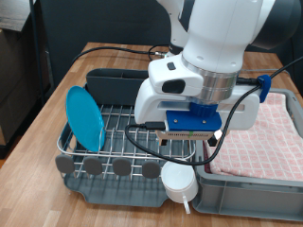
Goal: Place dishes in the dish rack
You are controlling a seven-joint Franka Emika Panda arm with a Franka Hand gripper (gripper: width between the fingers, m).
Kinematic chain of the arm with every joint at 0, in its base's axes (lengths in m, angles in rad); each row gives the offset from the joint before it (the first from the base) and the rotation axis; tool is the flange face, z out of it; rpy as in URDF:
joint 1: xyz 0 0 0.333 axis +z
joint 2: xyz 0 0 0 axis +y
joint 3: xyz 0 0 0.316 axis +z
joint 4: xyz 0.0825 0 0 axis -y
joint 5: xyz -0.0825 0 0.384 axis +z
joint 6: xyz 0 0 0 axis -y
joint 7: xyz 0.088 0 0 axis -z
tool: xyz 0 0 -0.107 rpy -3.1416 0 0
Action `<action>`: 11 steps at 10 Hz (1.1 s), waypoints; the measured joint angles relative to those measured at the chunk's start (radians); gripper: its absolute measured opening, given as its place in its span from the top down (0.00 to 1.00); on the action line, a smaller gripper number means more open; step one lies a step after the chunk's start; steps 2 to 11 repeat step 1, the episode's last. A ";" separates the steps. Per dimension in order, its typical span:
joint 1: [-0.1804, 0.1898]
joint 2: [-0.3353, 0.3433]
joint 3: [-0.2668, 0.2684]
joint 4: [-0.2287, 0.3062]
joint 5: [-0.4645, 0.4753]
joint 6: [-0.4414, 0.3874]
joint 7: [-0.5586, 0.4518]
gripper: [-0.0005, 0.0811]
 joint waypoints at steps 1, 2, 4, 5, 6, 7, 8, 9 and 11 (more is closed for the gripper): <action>0.004 -0.007 -0.001 0.006 -0.008 -0.013 0.002 0.01; 0.004 -0.007 -0.001 0.006 -0.008 -0.013 0.002 0.01; 0.004 -0.007 -0.001 0.006 -0.008 -0.013 0.002 0.01; 0.004 -0.007 -0.001 0.006 -0.008 -0.013 0.002 0.01; 0.004 -0.007 -0.001 0.006 -0.008 -0.013 0.002 0.01; 0.004 -0.007 -0.001 0.006 -0.008 -0.013 0.002 0.01; 0.004 -0.007 -0.001 0.006 -0.008 -0.013 0.002 0.01; 0.004 -0.007 -0.001 0.006 -0.008 -0.013 0.002 0.01; 0.004 -0.007 -0.001 0.006 -0.008 -0.013 0.002 0.01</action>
